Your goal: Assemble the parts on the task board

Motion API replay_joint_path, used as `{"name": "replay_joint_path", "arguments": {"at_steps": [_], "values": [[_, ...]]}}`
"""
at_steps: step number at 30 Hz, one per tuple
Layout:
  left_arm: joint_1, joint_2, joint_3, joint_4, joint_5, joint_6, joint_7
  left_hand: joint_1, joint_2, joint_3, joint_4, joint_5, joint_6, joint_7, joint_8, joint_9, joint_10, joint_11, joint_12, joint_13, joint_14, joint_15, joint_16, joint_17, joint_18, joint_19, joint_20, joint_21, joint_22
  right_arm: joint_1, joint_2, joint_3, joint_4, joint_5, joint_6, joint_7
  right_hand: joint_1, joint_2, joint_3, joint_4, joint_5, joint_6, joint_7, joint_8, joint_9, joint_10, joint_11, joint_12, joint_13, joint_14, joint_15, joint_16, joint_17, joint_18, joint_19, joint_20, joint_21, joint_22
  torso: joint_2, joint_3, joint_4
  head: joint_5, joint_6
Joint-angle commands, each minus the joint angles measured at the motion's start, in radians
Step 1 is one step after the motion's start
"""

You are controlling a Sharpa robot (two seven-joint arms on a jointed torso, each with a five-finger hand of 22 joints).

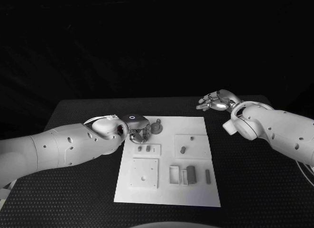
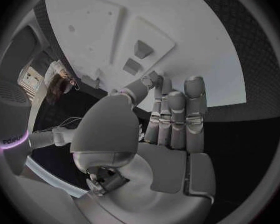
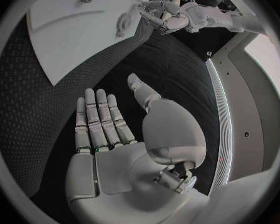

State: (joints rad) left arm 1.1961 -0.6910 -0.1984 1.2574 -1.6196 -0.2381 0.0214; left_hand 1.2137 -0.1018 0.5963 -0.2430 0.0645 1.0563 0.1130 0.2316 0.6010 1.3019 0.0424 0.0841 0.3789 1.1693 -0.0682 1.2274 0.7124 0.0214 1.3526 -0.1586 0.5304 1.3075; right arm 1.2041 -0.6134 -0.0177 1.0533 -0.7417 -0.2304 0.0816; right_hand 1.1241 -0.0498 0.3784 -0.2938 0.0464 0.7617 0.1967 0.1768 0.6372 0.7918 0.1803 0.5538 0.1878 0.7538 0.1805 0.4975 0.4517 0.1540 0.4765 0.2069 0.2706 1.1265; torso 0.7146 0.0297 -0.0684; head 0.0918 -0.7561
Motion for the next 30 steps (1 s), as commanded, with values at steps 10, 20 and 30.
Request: {"name": "replay_joint_path", "arguments": {"at_steps": [10, 20, 30], "values": [[-0.001, 0.011, -0.001, -0.005, -0.019, 0.058, -0.011, 0.004, 0.011, 0.005, 0.003, 0.005, 0.006, 0.002, 0.003, 0.001, 0.007, -0.001, -0.002, 0.001, 0.005, -0.001, 0.002, -0.002, 0.115, 0.002, -0.008, 0.005, 0.02, 0.0, -0.001, 0.0, 0.001, 0.002, 0.011, 0.01, -0.009, 0.005, -0.004, 0.001, 0.001, -0.007, 0.024, 0.006, -0.001, 0.004, 0.002, -0.005, -0.003, -0.003, 0.005, -0.004, 0.002, -0.018, -0.005, -0.002, -0.004, 0.002, 0.0, 0.0003, 0.0009, -0.002, -0.002], [-0.001, 0.019, -0.022, -0.019, -0.028, 0.065, -0.013, 0.003, 0.009, 0.002, 0.002, 0.004, 0.007, 0.001, 0.004, 0.001, 0.011, -0.002, -0.003, 0.002, 0.006, -0.002, 0.006, -0.001, 0.116, 0.004, -0.009, 0.008, 0.022, 0.0, 0.0, 0.0, 0.001, 0.002, 0.013, 0.011, -0.01, 0.005, -0.004, 0.001, 0.001, -0.007, 0.024, 0.006, -0.001, 0.004, 0.002, -0.005, -0.004, -0.003, 0.005, -0.005, 0.002, -0.018, -0.006, -0.002, -0.004, 0.002, 0.0, -0.0001, 0.001, -0.003, -0.002], [-0.001, 0.02, -0.027, -0.026, -0.028, 0.025, 0.012, 0.008, 0.003, 0.0, -0.006, 0.004, 0.017, -0.004, 0.01, 0.002, 0.022, -0.006, 0.0, 0.006, 0.005, -0.006, 0.014, 0.002, 0.115, 0.004, -0.011, 0.015, 0.024, 0.0, -0.001, 0.0, 0.001, 0.002, 0.014, 0.01, -0.01, 0.005, -0.004, 0.002, 0.001, -0.007, 0.024, 0.006, -0.002, 0.004, 0.002, -0.005, -0.004, -0.003, 0.006, -0.005, 0.002, -0.018, -0.006, -0.002, -0.005, 0.002, 0.0, -0.0001, 0.0013, -0.003, -0.003]]}}
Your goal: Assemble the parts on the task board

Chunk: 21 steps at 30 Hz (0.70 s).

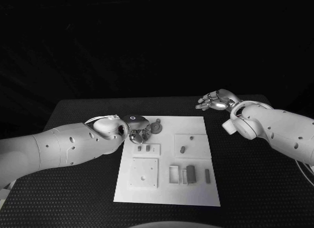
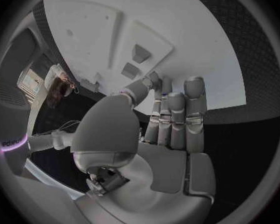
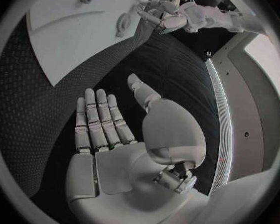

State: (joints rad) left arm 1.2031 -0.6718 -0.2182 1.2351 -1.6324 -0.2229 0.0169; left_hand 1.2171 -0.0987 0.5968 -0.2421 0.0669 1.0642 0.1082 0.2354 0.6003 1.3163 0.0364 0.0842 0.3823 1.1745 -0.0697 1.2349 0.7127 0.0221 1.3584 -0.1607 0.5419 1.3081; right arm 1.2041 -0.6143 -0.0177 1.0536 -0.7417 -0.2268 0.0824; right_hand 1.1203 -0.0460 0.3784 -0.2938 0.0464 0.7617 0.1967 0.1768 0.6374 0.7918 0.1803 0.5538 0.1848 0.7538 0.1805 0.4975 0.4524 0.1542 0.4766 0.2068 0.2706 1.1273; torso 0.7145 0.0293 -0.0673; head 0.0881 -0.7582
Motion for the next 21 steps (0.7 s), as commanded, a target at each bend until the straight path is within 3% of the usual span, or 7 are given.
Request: {"name": "replay_joint_path", "arguments": {"at_steps": [1, 7, 16, 21], "values": [[-0.008, 0.001, -0.007, -0.004, -0.015, 0.003, 0.021, 0.008, 0.0, 0.0, -0.009, 0.002, 0.013, -0.001, 0.008, 0.003, 0.011, -0.001, 0.001, 0.004, -0.001, -0.005, 0.008, 0.002, 0.114, -0.003, -0.009, 0.005, 0.024, 0.0, 0.0, 0.0, 0.001, 0.002, 0.01, 0.01, -0.007, 0.002, -0.004, 0.002, 0.001, -0.007, 0.024, 0.006, -0.002, 0.004, 0.002, -0.005, -0.002, -0.003, 0.006, -0.005, 0.002, -0.018, -0.006, -0.001, -0.005, 0.002, 0.0, 0.0004, 0.0004, 0.0, -0.001], [-0.009, 0.0, -0.008, -0.005, -0.014, -0.029, 0.041, 0.036, -0.003, 0.021, -0.03, 0.003, 0.021, -0.008, 0.013, 0.002, 0.015, -0.003, 0.002, 0.009, -0.014, -0.007, 0.009, 0.001, 0.109, -0.013, -0.01, 0.005, 0.022, 0.0, -0.001, 0.0, 0.002, 0.002, 0.011, 0.009, -0.008, 0.002, -0.004, 0.002, 0.001, -0.007, 0.024, 0.006, -0.002, 0.004, 0.003, -0.005, -0.002, -0.003, 0.006, -0.006, 0.002, -0.018, -0.006, -0.001, -0.005, 0.002, 0.0, 0.0002, 0.0006, 0.001, 0.0], [-0.009, 0.002, -0.008, -0.004, -0.013, -0.017, 0.05, 0.04, -0.006, 0.026, -0.037, 0.0, 0.024, -0.007, 0.013, 0.001, 0.013, -0.003, 0.01, 0.017, -0.024, -0.007, 0.013, 0.003, 0.106, -0.018, -0.011, 0.008, 0.023, 0.0, -0.002, 0.0, 0.002, 0.002, 0.011, 0.009, -0.009, 0.003, -0.004, 0.002, 0.001, -0.007, 0.024, 0.006, -0.002, 0.004, 0.003, -0.005, -0.003, -0.003, 0.006, -0.006, 0.002, -0.018, -0.006, -0.001, -0.005, 0.002, 0.0, 0.0006, 0.0, 0.002, 0.0], [-0.009, 0.0, -0.009, -0.003, -0.013, -0.011, 0.053, 0.046, -0.006, 0.024, -0.042, -0.002, 0.026, -0.008, 0.014, -0.003, -0.019, 0.0, 0.048, 0.045, -0.041, -0.004, 0.033, 0.011, 0.103, -0.027, -0.011, 0.021, 0.024, 0.0, -0.003, 0.0, 0.003, 0.002, 0.011, 0.008, -0.009, 0.003, -0.004, 0.002, 0.001, -0.007, 0.024, 0.006, -0.002, 0.004, 0.003, -0.005, -0.003, -0.003, 0.006, -0.006, 0.002, -0.018, -0.006, -0.001, -0.005, 0.003, 0.0, 0.0005, -0.0001, 0.003, -0.001]]}}
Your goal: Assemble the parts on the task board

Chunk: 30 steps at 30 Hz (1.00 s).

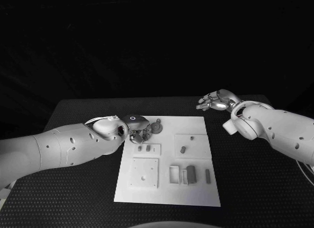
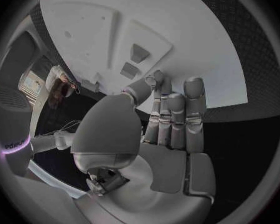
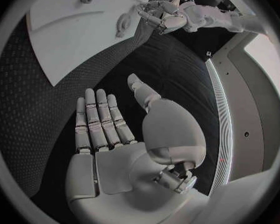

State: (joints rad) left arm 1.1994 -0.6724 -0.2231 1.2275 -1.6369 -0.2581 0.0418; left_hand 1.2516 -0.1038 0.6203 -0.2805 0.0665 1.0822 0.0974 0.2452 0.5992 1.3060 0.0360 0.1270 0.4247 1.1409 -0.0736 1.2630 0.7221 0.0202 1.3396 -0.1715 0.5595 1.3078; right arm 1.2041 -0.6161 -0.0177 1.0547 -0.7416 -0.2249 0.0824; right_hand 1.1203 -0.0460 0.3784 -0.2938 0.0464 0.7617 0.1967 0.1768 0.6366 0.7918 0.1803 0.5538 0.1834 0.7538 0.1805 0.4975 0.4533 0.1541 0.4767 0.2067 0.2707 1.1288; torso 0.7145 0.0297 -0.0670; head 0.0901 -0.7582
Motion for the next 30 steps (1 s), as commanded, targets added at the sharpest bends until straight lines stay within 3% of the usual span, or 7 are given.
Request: {"name": "replay_joint_path", "arguments": {"at_steps": [1, 14, 23, 30], "values": [[-0.005, 0.0, -0.004, 0.005, -0.009, 0.024, 0.029, 0.013, -0.002, 0.0, -0.004, -0.002, 0.009, 0.002, 0.004, -0.002, -0.013, 0.0, 0.009, 0.006, -0.009, 0.0, 0.007, 0.001, 0.105, -0.01, 0.0, 0.004, 0.024, 0.0, -0.001, 0.0, 0.002, 0.002, 0.009, 0.008, -0.009, 0.003, -0.004, 0.002, 0.001, -0.007, 0.024, 0.006, -0.001, 0.004, 0.003, -0.005, -0.002, -0.003, 0.006, -0.006, 0.001, -0.018, -0.006, -0.001, -0.005, 0.001, 0.0, 0.0002, -0.0004, 0.0, -0.001], [-0.005, -0.001, -0.005, 0.002, -0.009, 0.036, 0.013, 0.015, -0.017, -0.009, 0.0, -0.005, -0.013, 0.009, -0.006, -0.01, -0.084, 0.004, 0.092, 0.061, -0.026, 0.004, 0.031, 0.002, 0.106, -0.024, 0.003, 0.029, 0.024, 0.0, -0.002, 0.0, 0.003, 0.002, 0.01, 0.006, -0.01, 0.003, -0.004, 0.002, 0.001, -0.007, 0.024, 0.006, -0.001, 0.005, 0.003, -0.005, -0.003, -0.003, 0.006, -0.006, 0.002, -0.018, -0.006, -0.001, -0.005, 0.002, 0.0, 0.0002, -0.0004, 0.0, -0.001], [-0.005, -0.003, -0.005, -0.002, -0.007, 0.027, -0.011, -0.018, -0.052, -0.027, 0.011, -0.007, -0.086, 0.029, -0.036, -0.021, -0.137, 0.011, 0.143, 0.084, -0.036, 0.01, 0.037, -0.004, 0.112, -0.033, 0.008, 0.035, 0.021, 0.0, -0.003, 0.0, 0.005, 0.002, 0.008, 0.008, -0.01, 0.002, -0.004, 0.002, 0.001, -0.008, 0.024, 0.006, -0.002, 0.004, 0.003, -0.005, -0.004, -0.004, 0.006, -0.007, 0.002, -0.018, -0.006, -0.001, -0.006, 0.002, 0.0, -0.0004, -0.0001, 0.0, 0.0], [-0.005, -0.006, -0.005, -0.002, -0.006, 0.025, -0.024, -0.016, -0.061, -0.029, 0.017, -0.009, -0.126, 0.038, -0.045, -0.023, -0.185, 0.018, 0.189, 0.104, -0.043, 0.016, 0.046, -0.006, 0.119, -0.036, 0.015, 0.037, 0.021, 0.0, -0.001, 0.0, 0.001, 0.002, 0.01, 0.006, -0.01, 0.002, -0.004, 0.002, 0.001, -0.008, 0.024, 0.006, -0.002, 0.004, 0.003, -0.005, -0.005, -0.004, 0.006, -0.008, 0.002, -0.018, -0.007, -0.001, -0.006, 0.002, 0.0, -0.0004, -0.0006, 0.0, -0.003]]}}
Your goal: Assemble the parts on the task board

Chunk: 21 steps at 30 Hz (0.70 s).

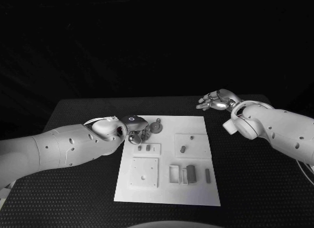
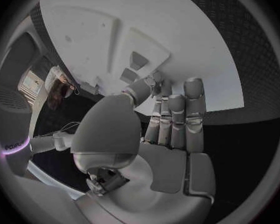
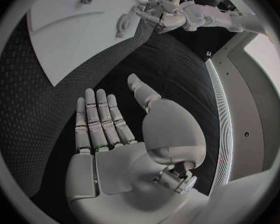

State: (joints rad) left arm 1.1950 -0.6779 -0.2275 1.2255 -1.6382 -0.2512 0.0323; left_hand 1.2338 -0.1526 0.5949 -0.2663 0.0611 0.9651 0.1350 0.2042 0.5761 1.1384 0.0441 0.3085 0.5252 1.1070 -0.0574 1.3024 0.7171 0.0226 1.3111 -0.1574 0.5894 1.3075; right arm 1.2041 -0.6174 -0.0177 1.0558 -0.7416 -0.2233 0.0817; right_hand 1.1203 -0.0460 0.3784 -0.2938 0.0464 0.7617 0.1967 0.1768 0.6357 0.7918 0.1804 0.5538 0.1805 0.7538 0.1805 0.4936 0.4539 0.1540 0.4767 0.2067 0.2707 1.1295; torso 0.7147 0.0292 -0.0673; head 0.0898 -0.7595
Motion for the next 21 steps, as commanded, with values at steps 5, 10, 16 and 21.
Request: {"name": "replay_joint_path", "arguments": {"at_steps": [5, 10, 16, 21], "values": [[0.0, -0.002, 0.0, -0.001, -0.005, 0.012, -0.019, 0.005, -0.015, -0.002, 0.006, -0.003, -0.031, 0.002, -0.008, -0.002, -0.039, 0.012, 0.032, 0.01, -0.013, 0.003, 0.008, -0.004, 0.118, -0.01, 0.003, 0.007, 0.021, 0.0, 0.0, 0.0, -0.001, 0.002, 0.009, 0.006, -0.01, 0.002, -0.004, 0.001, 0.001, -0.009, 0.024, 0.006, -0.001, 0.004, 0.003, -0.005, -0.002, -0.004, 0.006, -0.004, 0.002, -0.018, -0.007, -0.001, -0.007, 0.002, 0.0, 0.0002, -0.0002, 0.0, -0.004], [0.0, -0.003, 0.0, -0.003, -0.005, -0.003, -0.021, 0.007, -0.016, 0.0, 0.007, -0.003, -0.038, 0.005, -0.009, -0.002, -0.045, 0.012, 0.042, 0.013, -0.013, 0.003, 0.01, -0.005, 0.119, -0.01, 0.004, 0.007, 0.021, 0.0, 0.0, 0.0, -0.001, 0.002, 0.008, 0.006, -0.01, 0.002, -0.004, 0.001, 0.001, -0.009, 0.024, 0.006, -0.001, 0.004, 0.003, -0.005, -0.003, -0.004, 0.006, -0.004, 0.002, -0.018, -0.007, -0.001, -0.007, 0.002, 0.0, 0.0002, -0.0004, 0.0, -0.003], [-0.001, -0.007, 0.0, -0.004, -0.003, -0.022, -0.019, 0.013, -0.02, 0.005, 0.008, -0.002, -0.061, 0.007, -0.015, -0.005, -0.056, 0.013, 0.059, 0.014, -0.011, 0.003, 0.011, -0.008, 0.121, -0.008, 0.004, 0.008, 0.02, 0.0, 0.001, 0.0, -0.002, 0.002, 0.009, 0.006, -0.01, 0.002, -0.004, 0.001, 0.001, -0.009, 0.024, 0.006, -0.001, 0.004, 0.003, -0.005, -0.003, -0.004, 0.006, -0.005, 0.002, -0.018, -0.007, -0.001, -0.007, 0.002, 0.0, -0.0006, -0.0001, -0.001, -0.002], [-0.001, -0.009, 0.0, -0.008, 0.004, -0.037, -0.016, 0.014, -0.022, 0.006, 0.008, -0.002, -0.062, 0.008, -0.015, -0.005, -0.058, 0.013, 0.062, 0.014, -0.011, 0.003, 0.011, -0.009, 0.121, -0.008, 0.004, 0.008, 0.02, 0.0, 0.001, 0.0, -0.003, 0.002, 0.008, 0.006, -0.009, 0.002, -0.004, 0.001, 0.001, -0.009, 0.024, 0.006, -0.001, 0.004, 0.003, -0.005, -0.003, -0.004, 0.006, -0.005, 0.002, -0.018, -0.007, -0.001, -0.007, 0.003, 0.0, -0.0002, 0.0, -0.002, -0.001]]}}
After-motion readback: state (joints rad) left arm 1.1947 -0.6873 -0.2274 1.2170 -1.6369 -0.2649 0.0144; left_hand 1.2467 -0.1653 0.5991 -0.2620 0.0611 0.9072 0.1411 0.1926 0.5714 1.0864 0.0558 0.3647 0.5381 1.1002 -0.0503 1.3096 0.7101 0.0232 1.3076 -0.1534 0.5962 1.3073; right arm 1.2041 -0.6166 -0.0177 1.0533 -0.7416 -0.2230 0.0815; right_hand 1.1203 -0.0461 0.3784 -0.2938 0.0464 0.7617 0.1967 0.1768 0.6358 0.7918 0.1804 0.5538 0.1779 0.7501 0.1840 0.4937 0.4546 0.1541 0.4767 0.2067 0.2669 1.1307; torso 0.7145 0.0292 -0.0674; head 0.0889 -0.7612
